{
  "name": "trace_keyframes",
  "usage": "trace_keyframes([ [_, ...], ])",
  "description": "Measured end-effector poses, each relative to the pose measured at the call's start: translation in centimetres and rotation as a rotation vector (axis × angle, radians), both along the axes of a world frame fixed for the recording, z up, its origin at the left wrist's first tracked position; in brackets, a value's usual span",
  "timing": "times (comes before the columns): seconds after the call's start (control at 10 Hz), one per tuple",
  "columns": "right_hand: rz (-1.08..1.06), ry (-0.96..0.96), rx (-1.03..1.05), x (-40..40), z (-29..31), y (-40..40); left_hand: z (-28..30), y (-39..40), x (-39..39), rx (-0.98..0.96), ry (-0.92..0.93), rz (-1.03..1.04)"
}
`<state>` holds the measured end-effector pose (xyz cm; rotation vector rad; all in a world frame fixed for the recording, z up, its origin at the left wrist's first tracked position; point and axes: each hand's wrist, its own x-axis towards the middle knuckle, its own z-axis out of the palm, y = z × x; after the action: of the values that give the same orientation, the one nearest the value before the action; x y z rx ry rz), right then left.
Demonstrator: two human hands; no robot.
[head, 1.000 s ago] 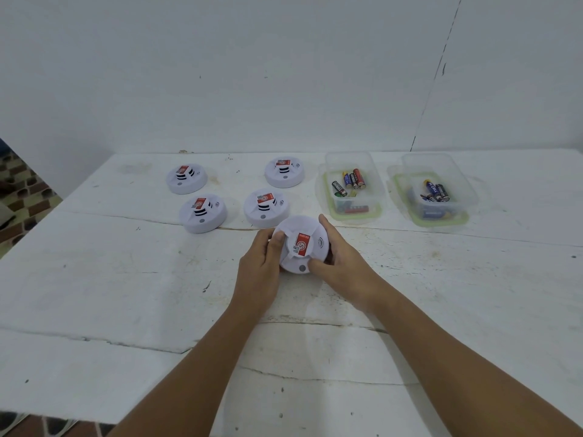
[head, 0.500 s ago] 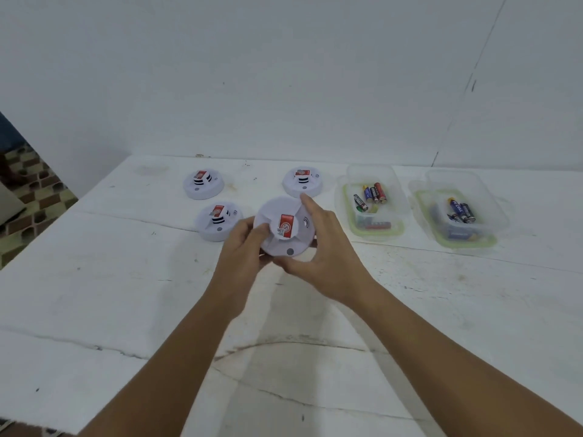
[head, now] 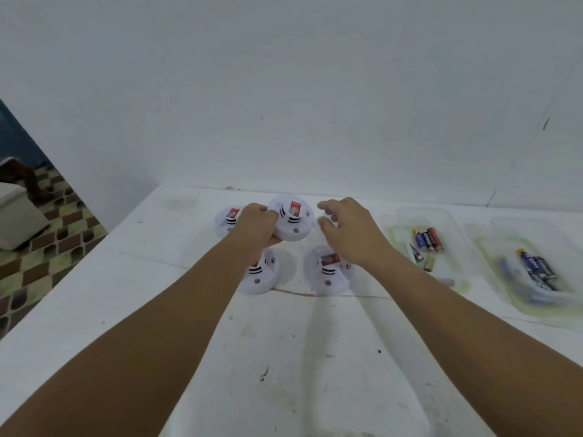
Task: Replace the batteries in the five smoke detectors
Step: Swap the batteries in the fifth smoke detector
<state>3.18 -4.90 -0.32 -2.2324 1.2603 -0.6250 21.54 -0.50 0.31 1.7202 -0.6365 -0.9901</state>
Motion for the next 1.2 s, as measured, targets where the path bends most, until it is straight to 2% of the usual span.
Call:
trace_keyframes([
  [0.2, -0.047, 0.157, -0.016, 0.1, -0.9, -3.8, -0.9, -4.0, 0.4, 0.139, -0.150, -0.067],
  [0.4, -0.038, 0.362, 0.011, 0.3, -1.1, -5.8, -1.5, -5.5, 0.5, 0.192, -0.312, -0.092],
  [0.5, -0.019, 0.500, 0.131, 0.4, -0.6, -6.1, -1.1, -5.2, 0.7, 0.310, -0.456, -0.125],
  [0.6, -0.023, 0.543, 0.202, 0.4, -0.9, -6.3, -0.7, -4.5, 0.7, 0.397, -0.695, -0.260],
  [0.7, -0.036, 0.530, 0.230, 0.4, -1.5, -6.6, -0.4, -4.3, 0.5, 0.407, -0.824, -0.321],
  [0.9, -0.082, 0.435, 0.189, -0.1, -2.7, -6.7, 0.0, -3.2, -0.9, 0.335, -0.875, -0.307],
  [1.0, -0.129, 0.351, 0.134, -0.1, -2.6, -6.2, -0.3, -2.3, -1.6, 0.242, -1.017, -0.267],
  [1.1, -0.144, 0.156, 0.068, -0.5, -1.1, -5.0, -0.2, -1.3, -1.8, 0.124, -1.049, -0.219],
  [1.2, -0.133, -0.113, 0.149, -0.9, 1.0, -3.2, 0.4, -0.1, -2.3, -0.031, -0.935, -0.264],
])
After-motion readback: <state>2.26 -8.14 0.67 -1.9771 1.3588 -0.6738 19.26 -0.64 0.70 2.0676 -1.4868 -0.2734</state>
